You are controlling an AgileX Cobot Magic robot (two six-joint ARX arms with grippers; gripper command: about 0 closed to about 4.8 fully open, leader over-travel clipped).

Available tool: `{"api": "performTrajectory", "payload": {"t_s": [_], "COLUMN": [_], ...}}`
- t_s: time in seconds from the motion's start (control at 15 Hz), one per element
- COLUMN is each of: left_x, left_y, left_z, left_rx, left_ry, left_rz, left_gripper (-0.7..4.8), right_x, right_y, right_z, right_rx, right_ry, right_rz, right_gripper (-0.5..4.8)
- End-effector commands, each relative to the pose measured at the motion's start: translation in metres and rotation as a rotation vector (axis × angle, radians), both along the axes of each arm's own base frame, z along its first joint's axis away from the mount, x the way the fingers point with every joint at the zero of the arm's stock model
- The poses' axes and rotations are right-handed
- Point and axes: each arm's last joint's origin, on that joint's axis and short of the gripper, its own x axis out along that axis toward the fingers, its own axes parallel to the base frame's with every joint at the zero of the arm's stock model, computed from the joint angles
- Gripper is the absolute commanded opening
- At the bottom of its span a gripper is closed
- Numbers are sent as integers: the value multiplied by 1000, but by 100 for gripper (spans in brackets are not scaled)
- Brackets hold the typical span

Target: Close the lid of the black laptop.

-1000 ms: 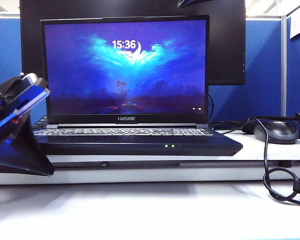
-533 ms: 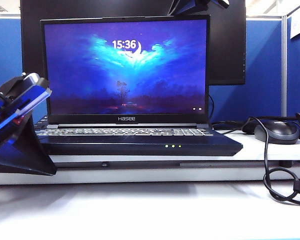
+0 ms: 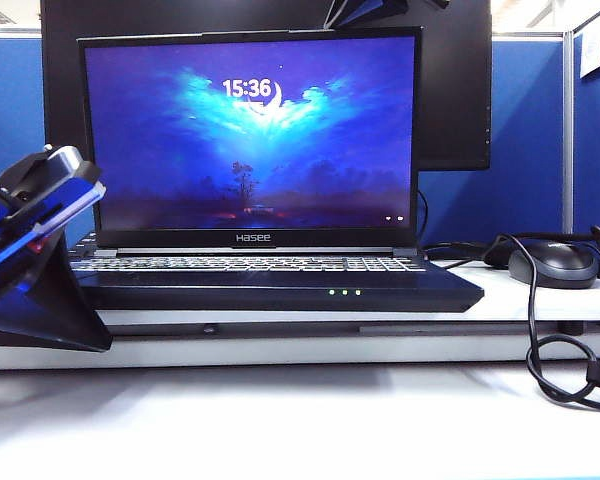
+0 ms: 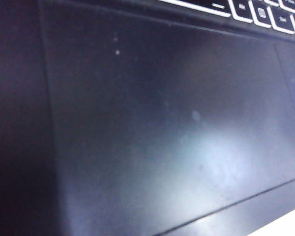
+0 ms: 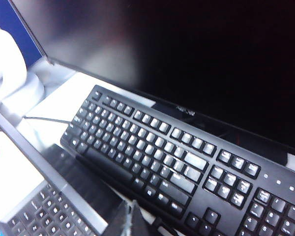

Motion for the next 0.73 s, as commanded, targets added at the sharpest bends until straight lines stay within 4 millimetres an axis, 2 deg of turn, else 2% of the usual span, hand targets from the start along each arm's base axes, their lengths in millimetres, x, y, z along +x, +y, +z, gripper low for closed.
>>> {"api": "performTrajectory", "payload": {"t_s": [0.07,0.47,0.73], "left_x": [10,9,9], "left_y": [-1,-1,-1], "left_z": [14,14,13], "left_rx": [-29,-31,-25], "left_ry": [-138,-131,-123], "left_rz": [51,46,46], "left_gripper": [-1,-1,-1], "right_x": [3,21,21], "right_y": [3,12,3], "right_z": [-8,11,33], "right_rx": [-30,-41,-78], "right_ry": [18,5,-64], "right_rz": [-7,-12,-71], "right_gripper": [-1,-1,-1]}}
